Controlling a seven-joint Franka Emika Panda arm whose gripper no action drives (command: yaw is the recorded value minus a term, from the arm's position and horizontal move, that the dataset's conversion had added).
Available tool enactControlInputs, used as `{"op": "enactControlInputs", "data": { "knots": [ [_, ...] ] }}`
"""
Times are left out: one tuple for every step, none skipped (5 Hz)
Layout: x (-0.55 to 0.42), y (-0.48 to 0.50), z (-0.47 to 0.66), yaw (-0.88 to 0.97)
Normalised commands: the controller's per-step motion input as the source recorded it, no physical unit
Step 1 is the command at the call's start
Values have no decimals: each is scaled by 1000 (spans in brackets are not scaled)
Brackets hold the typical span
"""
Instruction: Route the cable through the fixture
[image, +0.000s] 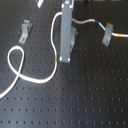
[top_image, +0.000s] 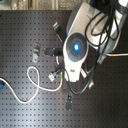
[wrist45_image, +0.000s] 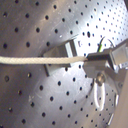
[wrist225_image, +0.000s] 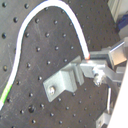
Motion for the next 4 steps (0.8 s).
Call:
{"op": "enactControlInputs", "data": {
  "knots": [
    [207, 418, 5, 386],
    [213, 279, 6, 506],
    [121, 136, 3, 600],
    [33, 71, -57, 663]
  ]
}}
